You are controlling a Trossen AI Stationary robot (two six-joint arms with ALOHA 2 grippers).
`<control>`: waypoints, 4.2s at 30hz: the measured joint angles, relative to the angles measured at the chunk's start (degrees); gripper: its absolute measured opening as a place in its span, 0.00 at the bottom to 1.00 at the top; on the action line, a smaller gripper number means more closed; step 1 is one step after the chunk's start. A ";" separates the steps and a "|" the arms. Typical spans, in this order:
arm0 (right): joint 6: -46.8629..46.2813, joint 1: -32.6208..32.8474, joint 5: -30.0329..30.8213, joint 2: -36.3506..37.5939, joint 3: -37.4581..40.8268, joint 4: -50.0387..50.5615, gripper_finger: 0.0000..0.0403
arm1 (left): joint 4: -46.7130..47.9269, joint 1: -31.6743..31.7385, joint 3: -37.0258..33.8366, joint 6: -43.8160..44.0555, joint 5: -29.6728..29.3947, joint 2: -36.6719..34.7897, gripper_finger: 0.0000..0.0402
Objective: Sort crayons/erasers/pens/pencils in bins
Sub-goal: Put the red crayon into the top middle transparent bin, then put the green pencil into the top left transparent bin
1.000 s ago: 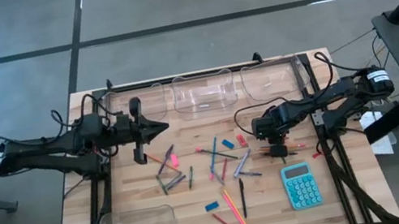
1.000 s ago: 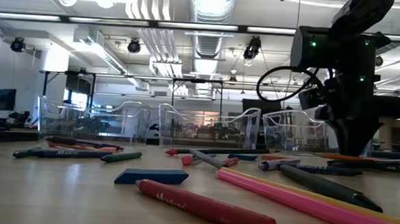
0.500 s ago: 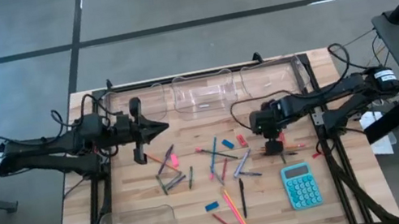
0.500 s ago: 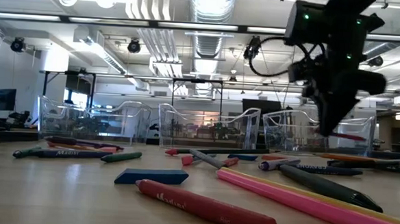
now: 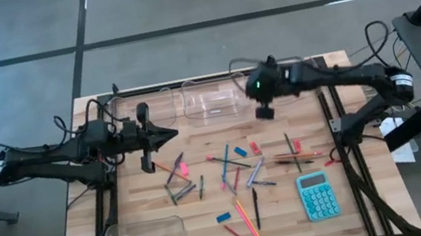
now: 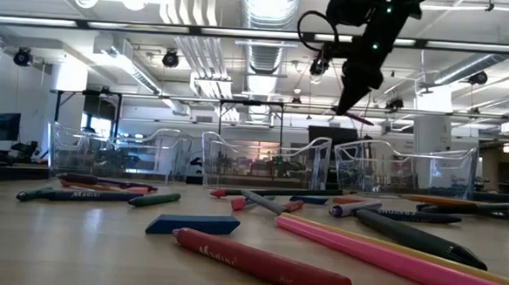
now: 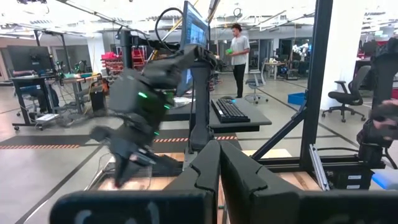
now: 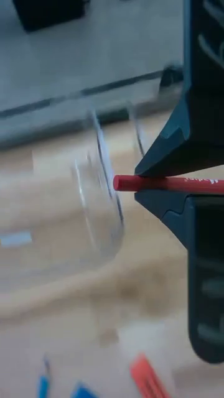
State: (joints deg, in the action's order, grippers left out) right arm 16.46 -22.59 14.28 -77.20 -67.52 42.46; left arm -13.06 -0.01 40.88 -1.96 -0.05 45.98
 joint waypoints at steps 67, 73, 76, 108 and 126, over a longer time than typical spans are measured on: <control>-15.89 16.84 -23.08 24.66 33.74 -43.82 0.29 | -6.54 0.00 0.79 4.63 -9.33 14.26 0.00; -15.43 17.09 -23.08 30.48 41.10 -52.15 0.27 | -6.96 0.00 1.85 6.38 -9.34 20.72 0.00; -15.39 17.09 -23.10 31.76 42.11 -53.04 0.27 | -7.38 0.00 2.34 8.40 -9.40 23.25 0.00; -18.07 16.96 -23.04 23.42 36.12 -60.93 0.23 | 13.59 -0.04 0.18 9.52 -17.49 33.04 0.27; -12.65 18.05 -23.12 24.27 35.62 -60.63 0.22 | 14.05 0.01 13.66 -10.22 -3.92 51.21 0.45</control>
State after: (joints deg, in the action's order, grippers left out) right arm 3.81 -4.54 -8.83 -52.93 -31.90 -18.17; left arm 0.99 -0.01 54.55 -12.17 -3.98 97.19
